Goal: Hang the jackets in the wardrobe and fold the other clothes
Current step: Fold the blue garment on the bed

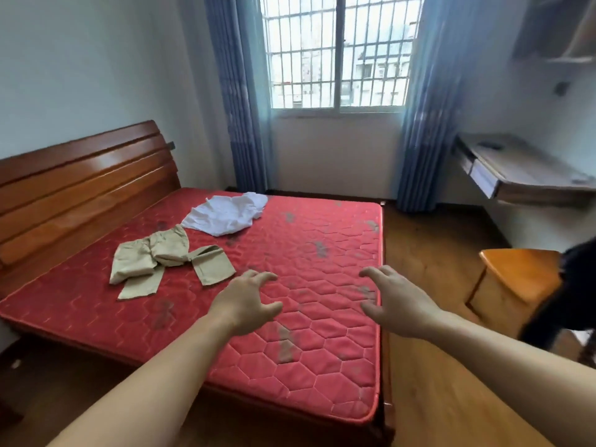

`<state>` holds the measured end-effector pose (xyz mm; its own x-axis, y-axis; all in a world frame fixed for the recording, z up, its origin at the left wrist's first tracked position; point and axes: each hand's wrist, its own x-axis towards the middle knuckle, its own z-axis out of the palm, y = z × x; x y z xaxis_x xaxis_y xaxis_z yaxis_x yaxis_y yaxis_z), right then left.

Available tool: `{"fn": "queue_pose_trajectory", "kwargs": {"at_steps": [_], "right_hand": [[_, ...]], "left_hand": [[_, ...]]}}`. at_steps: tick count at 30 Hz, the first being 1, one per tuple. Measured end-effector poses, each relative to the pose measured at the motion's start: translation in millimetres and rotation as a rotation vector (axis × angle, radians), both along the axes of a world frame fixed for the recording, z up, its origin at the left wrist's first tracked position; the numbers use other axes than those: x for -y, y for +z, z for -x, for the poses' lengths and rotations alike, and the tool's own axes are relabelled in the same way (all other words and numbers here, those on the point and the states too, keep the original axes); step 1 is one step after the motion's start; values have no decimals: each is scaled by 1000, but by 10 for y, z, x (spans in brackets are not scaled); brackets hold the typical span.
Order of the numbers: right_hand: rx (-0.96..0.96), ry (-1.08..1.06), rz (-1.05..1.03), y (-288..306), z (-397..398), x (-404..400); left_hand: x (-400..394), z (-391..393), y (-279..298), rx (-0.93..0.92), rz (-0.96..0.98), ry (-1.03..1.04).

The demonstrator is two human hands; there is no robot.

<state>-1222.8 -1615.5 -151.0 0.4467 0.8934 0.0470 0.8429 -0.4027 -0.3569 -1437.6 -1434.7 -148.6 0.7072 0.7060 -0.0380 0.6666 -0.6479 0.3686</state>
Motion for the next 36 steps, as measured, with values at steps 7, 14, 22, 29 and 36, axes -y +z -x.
{"fn": "queue_pose_trajectory", "kwargs": {"at_steps": [7,14,22,29,36], "right_hand": [[-2,-358,-39,90,-1251,2061],[-36,-592,-21,20,-2188,3129],[6,-710,19,111,-3479,3358],[4,-883,47,220,-4508,3593],[-33,-1006,30,129,-5507,3942]], "left_hand": [[1609,-1942,103,42,-33,-330],[2563,-3388,80,54,-22,-585],[2694,-5035,-73,120,46,-699],[2908,-6448,-53,138,97,-820],[3218,-7674,-29,136,95,-906]]}}
